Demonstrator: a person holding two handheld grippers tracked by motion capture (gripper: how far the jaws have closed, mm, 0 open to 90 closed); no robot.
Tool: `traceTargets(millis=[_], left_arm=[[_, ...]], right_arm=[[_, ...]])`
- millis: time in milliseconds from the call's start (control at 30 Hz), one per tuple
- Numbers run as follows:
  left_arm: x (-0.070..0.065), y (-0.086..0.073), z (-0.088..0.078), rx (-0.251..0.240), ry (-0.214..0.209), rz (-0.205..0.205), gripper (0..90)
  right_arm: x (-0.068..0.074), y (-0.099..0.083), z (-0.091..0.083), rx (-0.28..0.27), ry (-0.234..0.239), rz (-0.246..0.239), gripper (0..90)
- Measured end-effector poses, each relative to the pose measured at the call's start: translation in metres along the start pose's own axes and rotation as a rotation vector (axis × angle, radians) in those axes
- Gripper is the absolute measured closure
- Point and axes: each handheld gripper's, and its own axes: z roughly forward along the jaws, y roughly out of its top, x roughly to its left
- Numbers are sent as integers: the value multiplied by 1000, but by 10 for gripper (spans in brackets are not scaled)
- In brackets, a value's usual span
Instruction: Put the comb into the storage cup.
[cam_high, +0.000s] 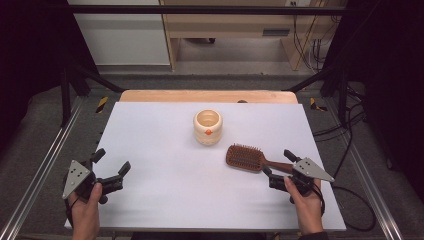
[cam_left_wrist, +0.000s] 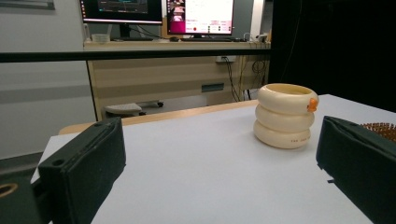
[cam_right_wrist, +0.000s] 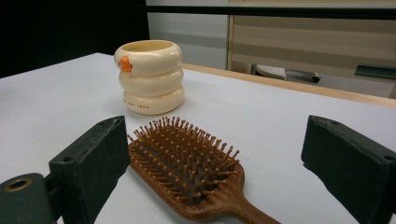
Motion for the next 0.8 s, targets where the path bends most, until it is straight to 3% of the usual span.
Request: traceTargets(millis=[200,500,600,667,700,733,800], left_arm=[[-2,0,-2,3,-7,4,16],[-2,-1,0,9,-20,1,16],[-3,-1,0,13,-20,2,16],[-3,-1,0,15,-16,2,17],[-3,-1,0,15,-16,2,17],[-3,-2,0,18,-15,4,17],[-3,-2,0,21,-12,6,17]], right_arm=[[-4,-1,0,51,-40,59,59],[-1,2,5,118,-92,54,93],[-2,5,7,143,-109,36,196],[-5,11,10,181,-133,6,331],[-5,11,10,181,-133,6,331],[-6,17,13,199,-138,-23,437],[-6,20,16,210,-136,-45,478]])
